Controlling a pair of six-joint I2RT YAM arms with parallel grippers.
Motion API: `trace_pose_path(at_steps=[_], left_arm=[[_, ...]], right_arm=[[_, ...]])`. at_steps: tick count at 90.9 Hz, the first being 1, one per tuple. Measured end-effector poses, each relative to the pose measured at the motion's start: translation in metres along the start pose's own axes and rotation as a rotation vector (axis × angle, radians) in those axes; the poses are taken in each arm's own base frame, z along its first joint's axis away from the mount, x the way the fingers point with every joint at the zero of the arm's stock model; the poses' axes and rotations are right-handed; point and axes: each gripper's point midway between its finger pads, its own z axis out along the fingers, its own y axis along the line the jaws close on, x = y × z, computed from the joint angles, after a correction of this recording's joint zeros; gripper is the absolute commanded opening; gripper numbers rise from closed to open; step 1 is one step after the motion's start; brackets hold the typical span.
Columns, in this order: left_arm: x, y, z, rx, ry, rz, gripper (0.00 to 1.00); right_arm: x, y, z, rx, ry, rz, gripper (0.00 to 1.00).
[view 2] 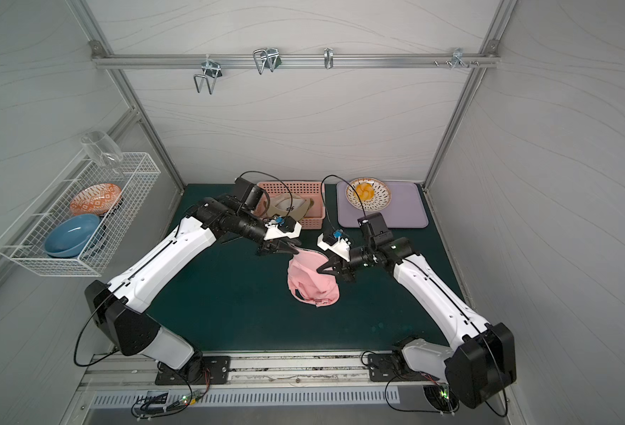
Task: Turn the baseball cap inside out
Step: Turn over the baseball cap.
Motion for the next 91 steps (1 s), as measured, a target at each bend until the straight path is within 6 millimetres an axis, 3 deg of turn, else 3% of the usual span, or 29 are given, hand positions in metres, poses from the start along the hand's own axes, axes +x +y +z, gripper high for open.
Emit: trace_pose_path(at_steps=[9, 22, 29, 39, 54, 67, 75, 84, 91], left_arm=[[0.002, 0.001, 0.002, 0.004, 0.003, -0.006, 0.29], [0.007, -0.003, 0.006, 0.033, 0.012, -0.032, 0.0], [0.01, -0.003, 0.009, 0.045, 0.021, -0.034, 0.0], [0.014, -0.008, 0.011, 0.067, 0.034, -0.105, 0.0], [0.023, 0.007, 0.016, -0.011, 0.086, -0.303, 0.0], [0.041, 0.033, 0.015, -0.174, 0.146, -0.576, 0.0], [0.056, 0.046, 0.011, -0.295, 0.164, -0.763, 0.0], [0.076, 0.047, 0.006, -0.419, 0.142, -0.983, 0.0], [0.093, 0.037, 0.002, -0.501, 0.103, -1.128, 0.0]], right_arm=[[0.001, -0.001, 0.0, 0.003, 0.004, 0.002, 0.0], [0.006, -0.005, 0.0, 0.029, 0.028, 0.015, 0.01], [0.01, -0.009, 0.0, 0.049, 0.042, 0.026, 0.13], [0.009, -0.021, -0.001, 0.109, 0.039, 0.022, 0.54], [0.01, -0.043, -0.012, 0.311, 0.003, -0.02, 0.72], [0.011, -0.062, -0.038, 0.569, -0.048, -0.015, 0.75], [0.004, -0.064, -0.05, 0.64, -0.087, 0.005, 0.75], [-0.004, -0.06, -0.051, 0.636, -0.128, 0.033, 0.74], [-0.003, -0.056, -0.04, 0.6, -0.132, 0.061, 0.72]])
